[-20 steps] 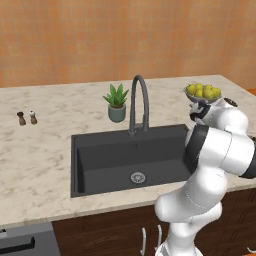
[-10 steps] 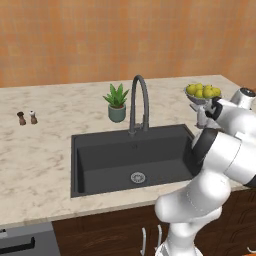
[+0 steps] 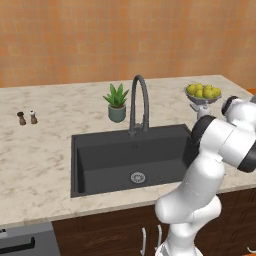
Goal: Pick the mushroom from the sink and place it in the bowl. Then pick the bowl and place it in the microwave. Then close the microwave door and press the start button.
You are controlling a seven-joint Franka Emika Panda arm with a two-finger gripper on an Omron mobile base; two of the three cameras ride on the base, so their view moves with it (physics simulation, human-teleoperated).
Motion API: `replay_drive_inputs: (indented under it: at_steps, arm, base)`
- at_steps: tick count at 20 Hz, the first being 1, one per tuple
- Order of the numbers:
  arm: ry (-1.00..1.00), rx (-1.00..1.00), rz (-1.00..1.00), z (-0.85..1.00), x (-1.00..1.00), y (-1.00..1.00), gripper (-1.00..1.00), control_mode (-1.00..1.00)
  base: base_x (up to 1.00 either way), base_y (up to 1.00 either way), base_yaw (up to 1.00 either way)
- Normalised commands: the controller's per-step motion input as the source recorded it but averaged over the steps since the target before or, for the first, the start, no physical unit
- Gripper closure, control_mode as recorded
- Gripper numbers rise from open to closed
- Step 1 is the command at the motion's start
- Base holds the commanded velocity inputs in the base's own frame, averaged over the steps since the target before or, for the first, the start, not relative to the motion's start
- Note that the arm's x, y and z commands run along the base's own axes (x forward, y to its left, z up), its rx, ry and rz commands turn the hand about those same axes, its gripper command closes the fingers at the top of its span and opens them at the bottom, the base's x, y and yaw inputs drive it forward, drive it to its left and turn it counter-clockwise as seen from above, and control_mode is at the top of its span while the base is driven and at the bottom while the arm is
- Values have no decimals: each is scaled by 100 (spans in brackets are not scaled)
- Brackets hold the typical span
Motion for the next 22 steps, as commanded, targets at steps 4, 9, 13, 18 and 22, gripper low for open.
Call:
replay_drive_inputs:
  at_steps: [4,9,13,18,22]
  arm:
    - [0,3,-14,-23,-21,-66,100,-100]
    - [0,0,-1,-45,0,-9,100,-100]
    - [0,0,0,-49,0,-1,100,-100]
    - [0,0,0,-44,0,0,100,-100]
    - [1,0,0,-31,0,0,100,-100]
  base:
    - [0,0,0]
    - [0,0,0]
    - [0,0,0]
    - [0,0,0]
    - [0,0,0]
